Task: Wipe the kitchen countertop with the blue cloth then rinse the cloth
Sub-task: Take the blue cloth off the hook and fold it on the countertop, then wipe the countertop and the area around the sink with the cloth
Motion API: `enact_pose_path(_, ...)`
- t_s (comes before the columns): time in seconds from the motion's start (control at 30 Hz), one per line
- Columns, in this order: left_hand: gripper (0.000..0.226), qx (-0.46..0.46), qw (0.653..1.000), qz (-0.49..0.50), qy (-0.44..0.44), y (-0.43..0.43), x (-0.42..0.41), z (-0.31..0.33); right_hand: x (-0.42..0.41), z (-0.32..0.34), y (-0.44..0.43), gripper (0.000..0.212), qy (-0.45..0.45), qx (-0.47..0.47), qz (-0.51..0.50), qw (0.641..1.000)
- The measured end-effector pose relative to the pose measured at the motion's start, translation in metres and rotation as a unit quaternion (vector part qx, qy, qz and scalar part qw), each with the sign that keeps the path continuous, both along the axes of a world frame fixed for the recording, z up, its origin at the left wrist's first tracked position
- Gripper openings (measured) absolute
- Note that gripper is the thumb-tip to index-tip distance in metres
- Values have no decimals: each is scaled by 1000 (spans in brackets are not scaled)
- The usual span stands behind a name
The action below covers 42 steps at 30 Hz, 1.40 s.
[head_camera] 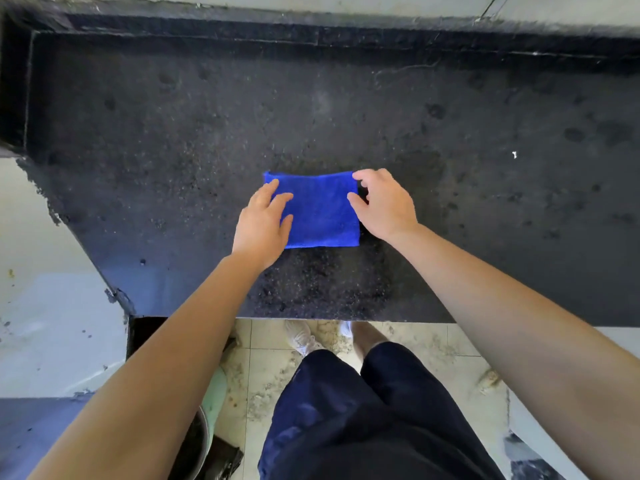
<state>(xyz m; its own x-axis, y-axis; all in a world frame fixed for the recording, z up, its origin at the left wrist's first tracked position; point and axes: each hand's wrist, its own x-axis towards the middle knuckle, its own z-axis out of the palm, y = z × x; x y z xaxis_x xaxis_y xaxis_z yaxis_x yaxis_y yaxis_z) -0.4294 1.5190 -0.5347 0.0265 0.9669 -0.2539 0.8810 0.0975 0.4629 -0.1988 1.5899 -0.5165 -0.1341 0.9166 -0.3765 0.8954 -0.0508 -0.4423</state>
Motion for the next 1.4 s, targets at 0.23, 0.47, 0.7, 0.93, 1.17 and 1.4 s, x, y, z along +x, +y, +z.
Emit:
enact_pose_path(0.23,70,-109,964,-135,202,-15,8,-20,-16,-17,-37,47,11,-107,-156,982)
enact_pose_path(0.47,71,-50,960,-175,215,-37,-2,-24,4,-8,-40,29,94,-280,-180,938)
enact_pose_path(0.7,73,-46,960,-185,207,-68,6,-21,15,4,-62,17,181,-319,-179,913)
enact_pose_path(0.93,70,-96,970,-96,200,-84,23,-15,4,13,-61,29,271,-360,-308,838)
enact_pose_path(1.17,63,-78,989,-4,126,-84,-13,3,-33,45,-65,25,269,-172,-189,929)
enact_pose_path(1.4,60,-147,979,43,134,-106,-73,12,-127,13,-80,76,173,-176,5,969)
